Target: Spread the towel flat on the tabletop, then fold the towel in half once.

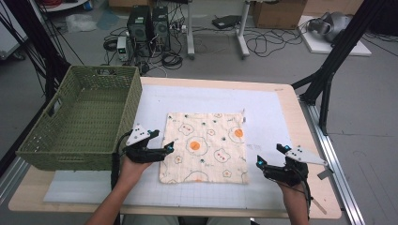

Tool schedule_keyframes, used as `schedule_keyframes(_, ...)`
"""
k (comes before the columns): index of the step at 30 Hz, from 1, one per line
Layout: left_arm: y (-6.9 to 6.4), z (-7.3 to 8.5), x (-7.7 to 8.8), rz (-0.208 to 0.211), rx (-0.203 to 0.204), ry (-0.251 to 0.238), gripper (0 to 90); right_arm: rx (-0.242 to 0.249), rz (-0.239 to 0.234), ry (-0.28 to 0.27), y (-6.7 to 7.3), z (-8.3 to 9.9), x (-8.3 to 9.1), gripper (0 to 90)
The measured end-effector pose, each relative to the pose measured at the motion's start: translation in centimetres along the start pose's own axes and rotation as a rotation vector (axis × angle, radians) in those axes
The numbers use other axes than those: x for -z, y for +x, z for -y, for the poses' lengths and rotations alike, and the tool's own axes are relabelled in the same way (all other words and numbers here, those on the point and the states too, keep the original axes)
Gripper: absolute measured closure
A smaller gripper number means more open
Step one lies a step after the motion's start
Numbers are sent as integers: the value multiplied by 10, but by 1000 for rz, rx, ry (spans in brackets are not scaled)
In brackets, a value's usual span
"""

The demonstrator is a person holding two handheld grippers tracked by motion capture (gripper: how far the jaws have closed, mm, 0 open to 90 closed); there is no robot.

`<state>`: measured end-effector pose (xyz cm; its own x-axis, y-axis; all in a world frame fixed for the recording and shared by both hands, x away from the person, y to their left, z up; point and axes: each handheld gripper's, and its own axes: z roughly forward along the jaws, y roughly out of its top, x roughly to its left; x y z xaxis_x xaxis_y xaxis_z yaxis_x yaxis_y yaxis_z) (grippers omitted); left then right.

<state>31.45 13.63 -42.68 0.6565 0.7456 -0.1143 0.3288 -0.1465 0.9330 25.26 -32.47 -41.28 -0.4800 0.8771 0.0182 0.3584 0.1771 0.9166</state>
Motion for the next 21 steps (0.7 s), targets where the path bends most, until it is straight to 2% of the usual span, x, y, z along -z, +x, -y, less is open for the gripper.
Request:
schedule_keyframes(8, -2, 0, -3, -2, -10, 10, 224, 15, 15, 12, -1, 2, -1, 113)
schedule_keyframes(13, -3, 0, -4, -3, -2, 8, 224, 28, 17, 15, 1, 1, 0, 113)
schedule_keyframes(21, -4, 0, -5, 3, -8, 18, 224, 18, 16, 33, 1, 4, -4, 113)
